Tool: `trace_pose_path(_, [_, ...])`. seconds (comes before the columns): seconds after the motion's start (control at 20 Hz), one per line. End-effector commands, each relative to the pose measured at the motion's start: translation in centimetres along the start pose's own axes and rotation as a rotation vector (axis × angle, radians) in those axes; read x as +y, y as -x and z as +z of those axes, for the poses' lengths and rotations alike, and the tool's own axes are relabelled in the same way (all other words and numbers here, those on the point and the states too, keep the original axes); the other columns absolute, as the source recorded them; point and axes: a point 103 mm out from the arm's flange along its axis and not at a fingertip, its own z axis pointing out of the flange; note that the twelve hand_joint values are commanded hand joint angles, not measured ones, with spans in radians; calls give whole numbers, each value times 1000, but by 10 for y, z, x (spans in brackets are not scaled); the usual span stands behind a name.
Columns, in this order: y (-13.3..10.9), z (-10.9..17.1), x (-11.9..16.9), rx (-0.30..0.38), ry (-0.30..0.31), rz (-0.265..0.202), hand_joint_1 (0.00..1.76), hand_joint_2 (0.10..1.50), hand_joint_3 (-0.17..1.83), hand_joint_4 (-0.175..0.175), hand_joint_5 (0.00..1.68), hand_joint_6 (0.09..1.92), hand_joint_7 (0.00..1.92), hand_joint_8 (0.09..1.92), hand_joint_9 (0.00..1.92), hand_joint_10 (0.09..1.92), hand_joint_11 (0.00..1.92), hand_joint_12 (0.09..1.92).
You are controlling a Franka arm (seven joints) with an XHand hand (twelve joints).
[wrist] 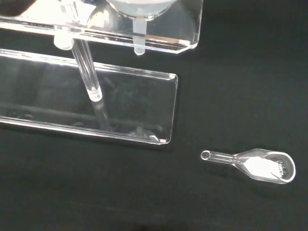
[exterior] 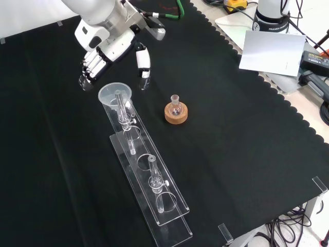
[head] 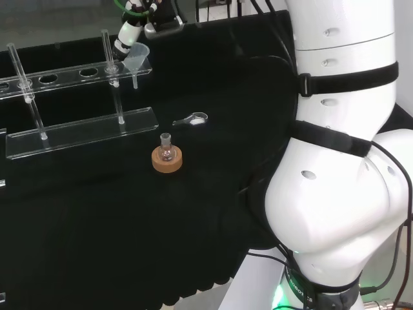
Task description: Pick up the funnel from the transparent funnel stand.
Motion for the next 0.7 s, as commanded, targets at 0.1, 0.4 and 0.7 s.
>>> trace_pose_path(0.1, [-6, 8, 9, -24, -22, 3, 618, 644, 332, -34, 0, 87, 17, 87, 0, 788, 161, 1550])
trace_pose_path(0.4, [5, 11, 13, -41, -42, 23, 618, 642, 339, -37, 0, 87, 27, 87, 0, 827, 166, 1550])
trace_pose_path(0.7, [3, 18, 25, -37, -50, 24, 625, 640, 344, -35, 0, 87, 27, 87, 0, 846, 184, 1552])
